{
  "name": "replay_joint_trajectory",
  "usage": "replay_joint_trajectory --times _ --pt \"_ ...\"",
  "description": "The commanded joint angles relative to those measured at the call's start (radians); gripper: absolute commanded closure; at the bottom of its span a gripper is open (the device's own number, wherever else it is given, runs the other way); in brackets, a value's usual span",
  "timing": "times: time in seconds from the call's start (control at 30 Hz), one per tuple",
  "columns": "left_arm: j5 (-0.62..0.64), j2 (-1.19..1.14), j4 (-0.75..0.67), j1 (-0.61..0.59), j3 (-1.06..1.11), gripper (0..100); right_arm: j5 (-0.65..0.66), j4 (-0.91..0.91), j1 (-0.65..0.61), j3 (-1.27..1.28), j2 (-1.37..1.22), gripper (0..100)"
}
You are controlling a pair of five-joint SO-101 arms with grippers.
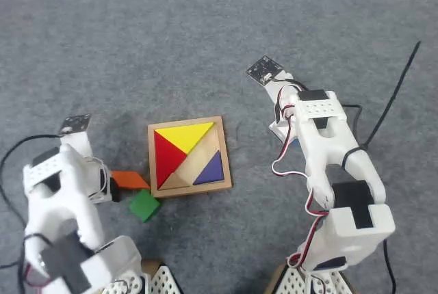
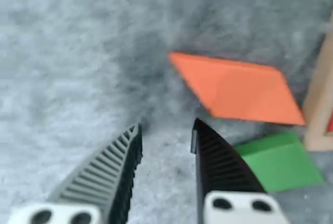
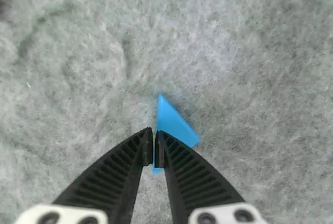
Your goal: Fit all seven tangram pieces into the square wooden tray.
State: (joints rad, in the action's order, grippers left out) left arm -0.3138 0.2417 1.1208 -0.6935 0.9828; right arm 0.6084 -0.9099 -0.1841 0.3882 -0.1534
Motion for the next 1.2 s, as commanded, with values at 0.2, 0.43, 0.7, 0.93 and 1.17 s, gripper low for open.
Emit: replay_joint_trajectory --times 0.2,0.43,0.7,0.93,1.17 --pt "-0.040 0.298 0.089 0.009 -0.012 86 -0.008 -0.004 0.013 -0.005 0.035 97.2" --pt "-0.046 0.209 0.146 0.008 -0.157 83 -0.051 -0.038 0.008 -0.003 0.079 97.2" --pt "-0.322 0.241 0.279 0.112 -0.168 83 -0.060 -0.050 0.012 -0.005 0.082 97.2" --pt "-0.393 0.203 0.155 0.376 -0.010 81 -0.058 -0.050 0.013 -0.008 0.081 97.2" --pt "-0.345 0.058 0.140 0.514 -0.007 80 -0.057 -0.047 0.015 -0.008 0.081 97.2"
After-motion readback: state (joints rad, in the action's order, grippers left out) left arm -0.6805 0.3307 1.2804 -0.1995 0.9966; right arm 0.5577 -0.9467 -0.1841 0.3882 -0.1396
